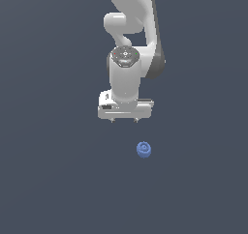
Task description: Pick up the object and move it to a goal position.
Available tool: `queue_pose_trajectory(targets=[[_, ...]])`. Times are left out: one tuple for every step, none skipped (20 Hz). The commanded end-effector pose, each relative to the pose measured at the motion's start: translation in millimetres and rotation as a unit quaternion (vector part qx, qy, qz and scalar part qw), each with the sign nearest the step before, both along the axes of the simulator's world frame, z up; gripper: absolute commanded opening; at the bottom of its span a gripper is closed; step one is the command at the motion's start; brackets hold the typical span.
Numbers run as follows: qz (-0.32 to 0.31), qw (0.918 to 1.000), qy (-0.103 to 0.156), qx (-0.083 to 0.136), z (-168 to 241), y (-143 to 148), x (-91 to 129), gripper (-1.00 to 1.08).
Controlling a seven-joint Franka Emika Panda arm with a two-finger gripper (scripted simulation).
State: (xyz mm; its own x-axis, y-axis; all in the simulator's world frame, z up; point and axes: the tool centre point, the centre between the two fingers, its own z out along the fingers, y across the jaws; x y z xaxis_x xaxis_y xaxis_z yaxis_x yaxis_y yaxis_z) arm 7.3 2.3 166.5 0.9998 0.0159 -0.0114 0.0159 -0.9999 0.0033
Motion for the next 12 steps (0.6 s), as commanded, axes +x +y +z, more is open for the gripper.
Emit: queue_pose_trajectory(targets=[[0.0,1.0,0.0,0.0,0,0,0,1.0],[0.0,1.0,0.0,0.0,0,0,0,1.0],[-0.001,1.0,0.002,0.001,-1,1,-1,1.0],[-0.001,1.0,0.004,0.001,-3,3,-2,1.0],[-0.003,1.0,0.007,0.002,-6,5,-3,1.0],[-0.004,0.9999,0.011,0.003,-9,7,-5,1.0],[-0.006,0.9999,0.015,0.004,-12,10,-7,1.0],[-0.007,0.9998,0.018,0.005,-14,11,-9,1.0],[-0.008,0.9998,0.02,0.006,-16,13,-10,1.0],[-0.009,0.9997,0.021,0.006,-17,13,-11,1.0],[-0.009,0.9997,0.021,0.006,-17,13,-11,1.0],[-0.009,0.9997,0.021,0.006,-17,13,-11,1.0]])
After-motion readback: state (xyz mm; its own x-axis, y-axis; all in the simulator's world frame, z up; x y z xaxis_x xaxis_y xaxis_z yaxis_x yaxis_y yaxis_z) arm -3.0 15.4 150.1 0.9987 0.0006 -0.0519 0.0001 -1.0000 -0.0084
